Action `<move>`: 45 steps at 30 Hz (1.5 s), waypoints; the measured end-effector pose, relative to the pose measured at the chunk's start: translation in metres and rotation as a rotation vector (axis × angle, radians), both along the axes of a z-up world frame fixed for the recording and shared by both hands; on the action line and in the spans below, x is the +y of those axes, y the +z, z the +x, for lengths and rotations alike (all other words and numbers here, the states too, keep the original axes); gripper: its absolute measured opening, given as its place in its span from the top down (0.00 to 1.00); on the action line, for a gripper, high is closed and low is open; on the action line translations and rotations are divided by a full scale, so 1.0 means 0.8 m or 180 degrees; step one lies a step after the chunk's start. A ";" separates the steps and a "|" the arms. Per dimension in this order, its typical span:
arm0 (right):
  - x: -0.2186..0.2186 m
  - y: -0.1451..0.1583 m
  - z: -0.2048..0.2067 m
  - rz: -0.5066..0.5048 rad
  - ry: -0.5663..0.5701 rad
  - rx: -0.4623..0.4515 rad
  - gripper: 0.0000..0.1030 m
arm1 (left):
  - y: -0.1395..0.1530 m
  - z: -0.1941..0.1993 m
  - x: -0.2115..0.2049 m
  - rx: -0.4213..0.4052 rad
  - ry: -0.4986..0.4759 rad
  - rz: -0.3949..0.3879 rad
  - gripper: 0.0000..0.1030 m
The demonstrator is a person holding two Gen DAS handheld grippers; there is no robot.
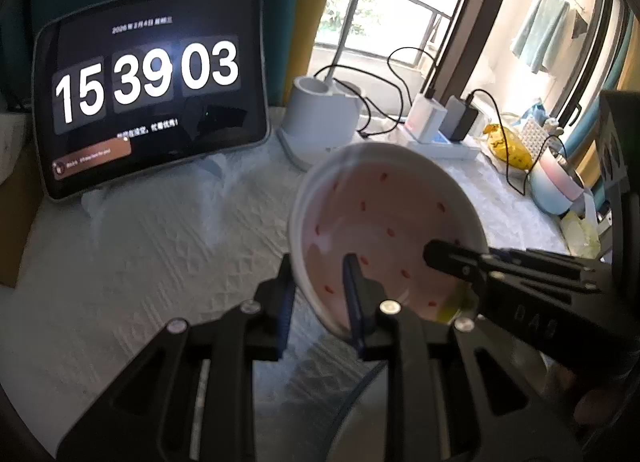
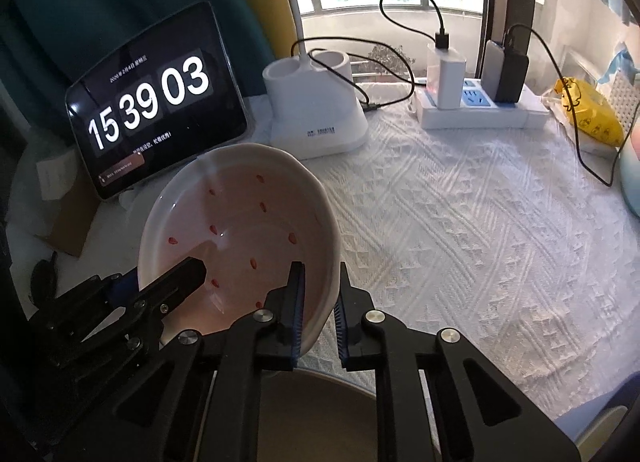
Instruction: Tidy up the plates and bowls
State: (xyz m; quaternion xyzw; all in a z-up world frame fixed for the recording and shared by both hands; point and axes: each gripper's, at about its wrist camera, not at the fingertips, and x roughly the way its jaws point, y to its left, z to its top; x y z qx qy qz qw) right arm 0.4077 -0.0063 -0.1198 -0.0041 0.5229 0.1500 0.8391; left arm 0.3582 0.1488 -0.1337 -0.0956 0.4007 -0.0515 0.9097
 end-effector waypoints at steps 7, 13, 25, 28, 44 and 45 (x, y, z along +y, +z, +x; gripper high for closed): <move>-0.004 0.019 -0.013 0.0068 -0.0008 -0.0075 0.86 | 0.021 -0.016 -0.006 -0.0100 0.0009 0.0035 0.77; -0.012 0.039 -0.028 0.0126 -0.0012 -0.0162 0.86 | 0.040 -0.031 -0.014 -0.0188 0.0004 0.0065 0.77; -0.039 0.069 -0.058 0.0193 -0.0055 -0.0267 0.86 | 0.067 -0.060 -0.045 -0.0280 -0.0051 0.0102 0.77; -0.046 0.075 -0.066 0.0210 -0.0073 -0.0290 0.86 | 0.072 -0.066 -0.052 -0.0300 -0.0074 0.0106 0.77; -0.091 0.098 -0.100 0.0269 -0.0190 -0.0370 0.86 | 0.088 -0.096 -0.098 -0.0356 -0.0212 0.0132 0.77; -0.095 0.099 -0.103 0.0272 -0.0199 -0.0375 0.86 | 0.088 -0.097 -0.100 -0.0358 -0.0218 0.0132 0.77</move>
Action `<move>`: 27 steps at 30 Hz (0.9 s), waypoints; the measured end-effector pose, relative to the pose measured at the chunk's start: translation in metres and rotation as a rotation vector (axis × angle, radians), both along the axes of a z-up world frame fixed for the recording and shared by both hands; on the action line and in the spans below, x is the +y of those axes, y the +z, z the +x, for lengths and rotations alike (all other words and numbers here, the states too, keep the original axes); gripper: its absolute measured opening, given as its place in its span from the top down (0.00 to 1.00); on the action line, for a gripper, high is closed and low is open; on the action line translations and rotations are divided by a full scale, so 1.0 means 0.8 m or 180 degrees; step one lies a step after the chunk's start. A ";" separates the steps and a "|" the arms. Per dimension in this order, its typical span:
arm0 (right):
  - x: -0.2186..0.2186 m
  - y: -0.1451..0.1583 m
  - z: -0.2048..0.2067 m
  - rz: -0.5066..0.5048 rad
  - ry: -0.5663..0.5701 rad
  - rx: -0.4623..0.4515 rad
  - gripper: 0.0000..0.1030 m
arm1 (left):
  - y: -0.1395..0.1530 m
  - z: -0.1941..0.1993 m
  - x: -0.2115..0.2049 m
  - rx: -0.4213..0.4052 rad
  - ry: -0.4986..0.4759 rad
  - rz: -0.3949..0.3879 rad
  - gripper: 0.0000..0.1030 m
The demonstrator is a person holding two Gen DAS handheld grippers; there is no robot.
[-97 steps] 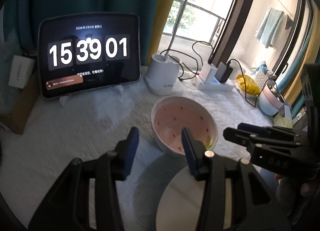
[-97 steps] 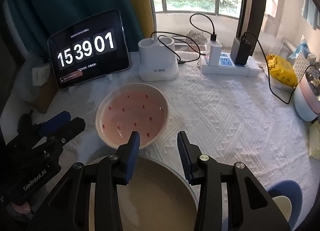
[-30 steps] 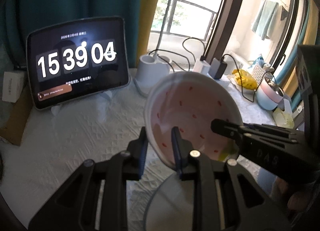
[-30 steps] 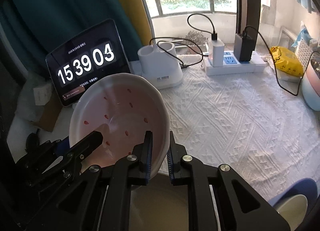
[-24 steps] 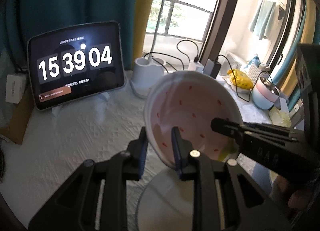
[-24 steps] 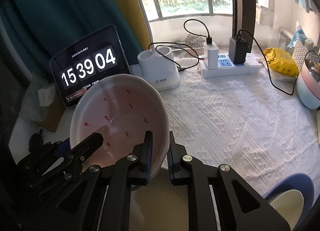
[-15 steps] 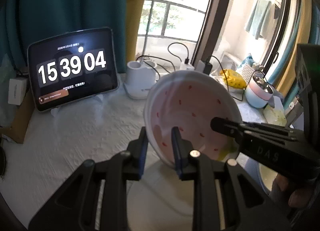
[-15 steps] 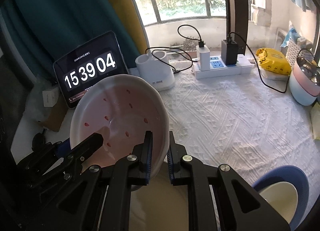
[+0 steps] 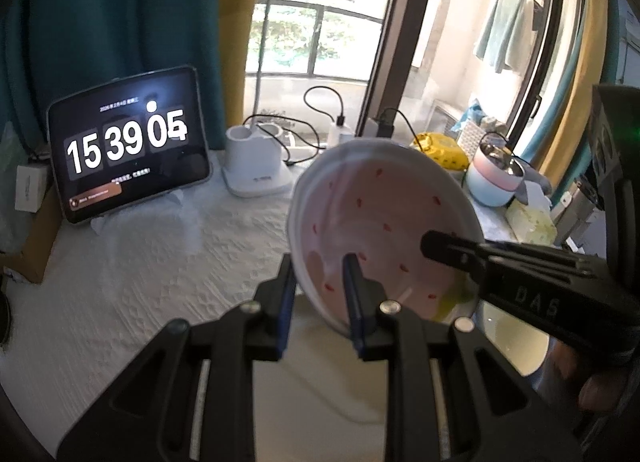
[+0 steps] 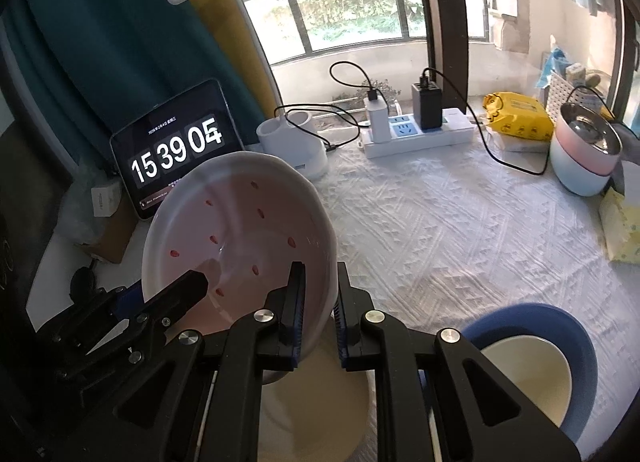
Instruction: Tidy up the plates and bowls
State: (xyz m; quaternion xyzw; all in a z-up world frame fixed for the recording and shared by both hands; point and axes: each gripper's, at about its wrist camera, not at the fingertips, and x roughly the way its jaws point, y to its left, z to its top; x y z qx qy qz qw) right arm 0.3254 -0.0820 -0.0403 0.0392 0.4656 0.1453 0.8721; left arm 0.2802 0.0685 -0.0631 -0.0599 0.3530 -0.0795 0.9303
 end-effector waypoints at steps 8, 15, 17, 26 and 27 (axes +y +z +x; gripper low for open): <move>-0.029 0.008 -0.015 0.0021 -0.0060 -0.0008 0.86 | 0.004 -0.011 -0.029 -0.0004 -0.0082 0.0002 0.77; -0.061 0.014 -0.029 0.0036 -0.0144 -0.0029 0.86 | 0.005 -0.018 -0.057 -0.0006 -0.0169 0.0016 0.77; -0.069 0.014 -0.032 0.0040 -0.0159 -0.0030 0.86 | 0.005 -0.020 -0.065 -0.0002 -0.0185 0.0017 0.77; -0.105 0.016 -0.043 0.0083 -0.0221 -0.0036 0.86 | 0.006 -0.028 -0.100 0.0009 -0.0258 0.0067 0.77; -0.108 0.017 -0.044 0.0086 -0.0229 -0.0038 0.86 | 0.006 -0.029 -0.106 0.0012 -0.0270 0.0072 0.77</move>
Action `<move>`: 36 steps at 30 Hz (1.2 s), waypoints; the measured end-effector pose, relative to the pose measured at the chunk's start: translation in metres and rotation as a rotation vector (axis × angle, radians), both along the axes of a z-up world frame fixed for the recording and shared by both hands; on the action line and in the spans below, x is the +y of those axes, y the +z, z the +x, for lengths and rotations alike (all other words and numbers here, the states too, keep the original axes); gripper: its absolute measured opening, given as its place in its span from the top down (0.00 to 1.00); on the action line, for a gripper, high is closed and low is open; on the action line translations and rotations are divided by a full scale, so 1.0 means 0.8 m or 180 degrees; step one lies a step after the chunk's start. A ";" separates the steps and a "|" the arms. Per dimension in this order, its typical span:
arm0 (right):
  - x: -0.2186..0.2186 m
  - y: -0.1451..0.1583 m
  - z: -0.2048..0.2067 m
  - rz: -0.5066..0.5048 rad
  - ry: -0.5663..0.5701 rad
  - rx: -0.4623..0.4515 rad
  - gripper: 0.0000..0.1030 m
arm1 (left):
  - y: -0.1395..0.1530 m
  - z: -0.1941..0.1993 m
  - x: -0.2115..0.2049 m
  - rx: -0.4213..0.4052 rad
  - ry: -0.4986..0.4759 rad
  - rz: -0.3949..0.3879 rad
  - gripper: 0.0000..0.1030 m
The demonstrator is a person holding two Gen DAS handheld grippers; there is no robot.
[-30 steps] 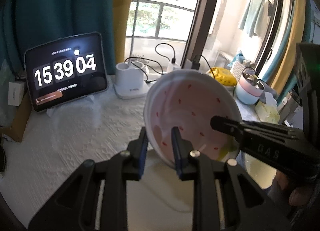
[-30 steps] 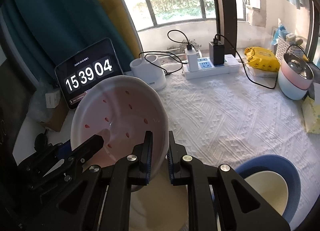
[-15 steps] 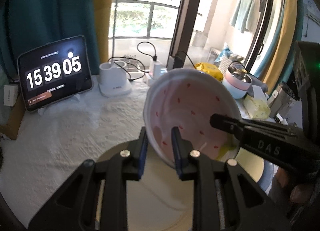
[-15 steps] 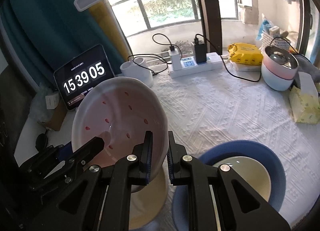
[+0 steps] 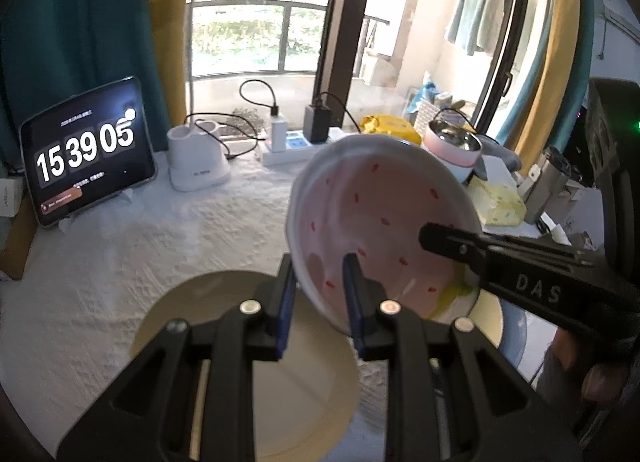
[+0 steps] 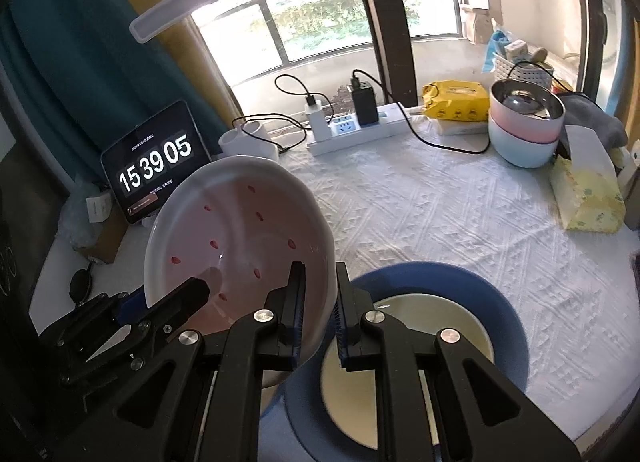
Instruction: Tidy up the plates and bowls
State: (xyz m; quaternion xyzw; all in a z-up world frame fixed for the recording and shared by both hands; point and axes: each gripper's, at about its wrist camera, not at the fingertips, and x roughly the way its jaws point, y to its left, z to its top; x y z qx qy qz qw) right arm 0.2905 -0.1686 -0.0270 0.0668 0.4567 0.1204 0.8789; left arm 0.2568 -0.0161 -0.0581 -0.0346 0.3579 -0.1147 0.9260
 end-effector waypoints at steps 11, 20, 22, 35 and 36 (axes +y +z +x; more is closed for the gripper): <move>-0.052 -0.006 -0.019 0.0052 -0.0106 0.0030 0.86 | -0.007 -0.012 -0.048 0.0066 -0.0102 0.0053 0.77; -0.083 -0.014 -0.033 0.0066 -0.0186 0.0077 0.86 | -0.016 -0.020 -0.078 0.0132 -0.0202 0.0109 0.77; -0.089 -0.018 -0.035 0.0067 -0.0206 0.0102 0.86 | -0.020 -0.021 -0.083 0.0158 -0.0222 0.0113 0.77; -0.108 -0.037 -0.046 0.0038 -0.0269 0.0252 0.86 | -0.040 -0.024 -0.101 0.0302 -0.0328 0.0149 0.77; -0.110 -0.039 -0.046 0.0038 -0.0272 0.0261 0.86 | -0.041 -0.024 -0.102 0.0311 -0.0334 0.0154 0.77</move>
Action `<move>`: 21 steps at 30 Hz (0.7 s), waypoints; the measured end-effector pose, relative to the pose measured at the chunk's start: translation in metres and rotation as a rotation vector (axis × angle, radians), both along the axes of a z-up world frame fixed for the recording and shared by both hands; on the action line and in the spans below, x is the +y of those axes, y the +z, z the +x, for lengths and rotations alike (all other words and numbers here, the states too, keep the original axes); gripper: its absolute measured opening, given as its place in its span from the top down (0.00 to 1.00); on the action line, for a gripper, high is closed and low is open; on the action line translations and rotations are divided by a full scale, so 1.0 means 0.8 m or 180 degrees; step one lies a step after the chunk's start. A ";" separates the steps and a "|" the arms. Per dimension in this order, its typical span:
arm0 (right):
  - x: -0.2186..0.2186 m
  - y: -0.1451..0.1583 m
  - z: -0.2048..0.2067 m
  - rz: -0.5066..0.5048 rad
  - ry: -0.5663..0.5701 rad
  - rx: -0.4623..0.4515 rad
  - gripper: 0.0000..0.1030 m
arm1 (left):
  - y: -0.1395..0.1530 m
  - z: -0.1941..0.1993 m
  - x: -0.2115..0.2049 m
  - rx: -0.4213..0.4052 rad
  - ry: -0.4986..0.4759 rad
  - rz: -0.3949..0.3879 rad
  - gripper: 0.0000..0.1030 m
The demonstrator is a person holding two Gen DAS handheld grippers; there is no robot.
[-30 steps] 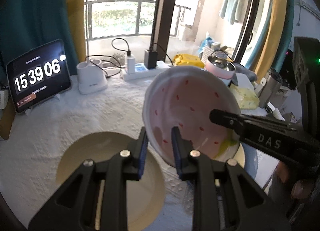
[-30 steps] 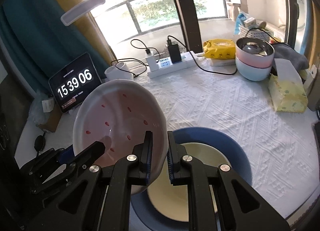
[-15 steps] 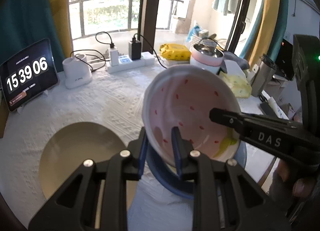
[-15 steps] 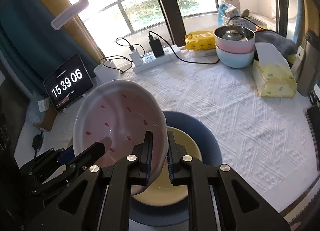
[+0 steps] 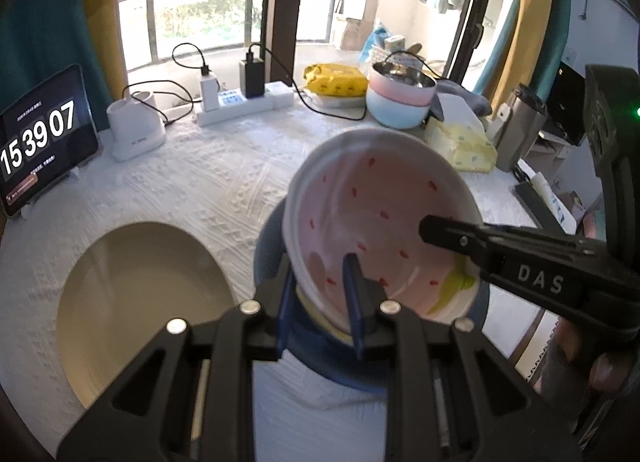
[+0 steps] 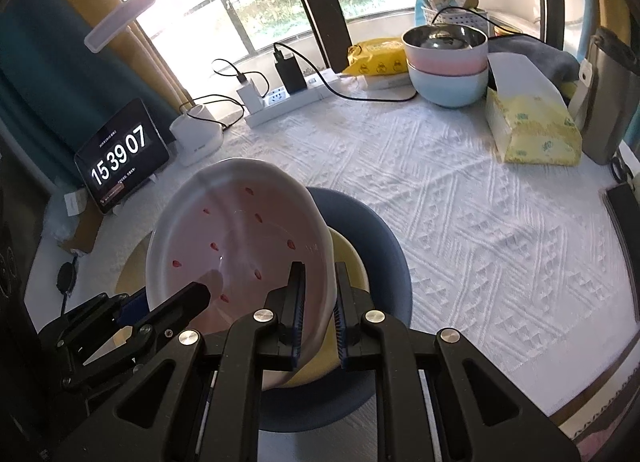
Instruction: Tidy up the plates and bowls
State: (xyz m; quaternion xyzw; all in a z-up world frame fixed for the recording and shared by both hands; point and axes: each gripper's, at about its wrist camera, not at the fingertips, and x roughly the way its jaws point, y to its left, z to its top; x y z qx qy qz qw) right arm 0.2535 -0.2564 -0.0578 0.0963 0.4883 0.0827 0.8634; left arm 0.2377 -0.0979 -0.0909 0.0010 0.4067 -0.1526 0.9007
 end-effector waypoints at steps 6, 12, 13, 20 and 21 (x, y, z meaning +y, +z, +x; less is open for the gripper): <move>-0.005 -0.009 0.000 -0.0032 0.0010 0.0116 0.85 | -0.008 0.001 -0.007 0.0065 -0.0035 0.0051 0.77; -0.010 -0.016 -0.001 -0.0018 0.0005 0.0196 0.85 | -0.014 0.002 -0.011 0.0116 -0.0081 0.0100 0.77; -0.011 -0.016 -0.001 -0.0013 0.0007 0.0199 0.85 | -0.016 0.002 -0.011 0.0124 -0.0083 0.0113 0.77; -0.009 -0.014 -0.004 -0.0002 0.0074 0.0254 0.85 | -0.016 0.005 -0.010 0.0141 -0.0087 0.0161 0.77; -0.009 -0.014 -0.004 -0.0001 0.0085 0.0266 0.85 | -0.016 0.005 -0.010 0.0138 -0.0087 0.0163 0.75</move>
